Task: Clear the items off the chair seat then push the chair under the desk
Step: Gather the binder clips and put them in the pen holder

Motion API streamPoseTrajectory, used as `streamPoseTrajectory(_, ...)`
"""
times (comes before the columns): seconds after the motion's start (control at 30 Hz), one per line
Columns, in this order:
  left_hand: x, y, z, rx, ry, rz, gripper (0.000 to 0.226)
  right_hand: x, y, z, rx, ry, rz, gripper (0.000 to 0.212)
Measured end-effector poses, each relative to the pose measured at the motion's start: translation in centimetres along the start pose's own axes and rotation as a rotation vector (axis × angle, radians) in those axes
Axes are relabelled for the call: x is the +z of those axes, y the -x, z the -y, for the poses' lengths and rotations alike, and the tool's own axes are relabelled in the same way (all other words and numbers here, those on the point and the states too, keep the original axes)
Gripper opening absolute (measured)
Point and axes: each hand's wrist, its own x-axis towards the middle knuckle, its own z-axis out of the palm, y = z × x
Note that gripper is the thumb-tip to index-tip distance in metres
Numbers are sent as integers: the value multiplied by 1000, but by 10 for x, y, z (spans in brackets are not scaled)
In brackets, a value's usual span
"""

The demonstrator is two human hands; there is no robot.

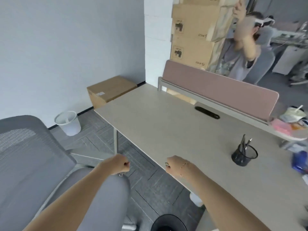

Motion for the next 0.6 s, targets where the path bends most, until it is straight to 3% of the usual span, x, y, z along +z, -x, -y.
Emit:
streamPoseTrajectory(0.2,2,-79,-127,108,-31,66,35,-31,22,-132,91,23,-18,13)
streamPoseTrajectory(0.4,9,-153,-260,187,-170,38,36,-44,30,-270,228,-43,-42,29)
streamPoseTrajectory(0.5,13,-179,-314,227,-179,27,39,-46,41,-318,264,-30,-49,43)
streamPoseTrajectory(0.6,16,-200,-361,266,-162,43,40,-46,45,-359,300,-77,-33,42)
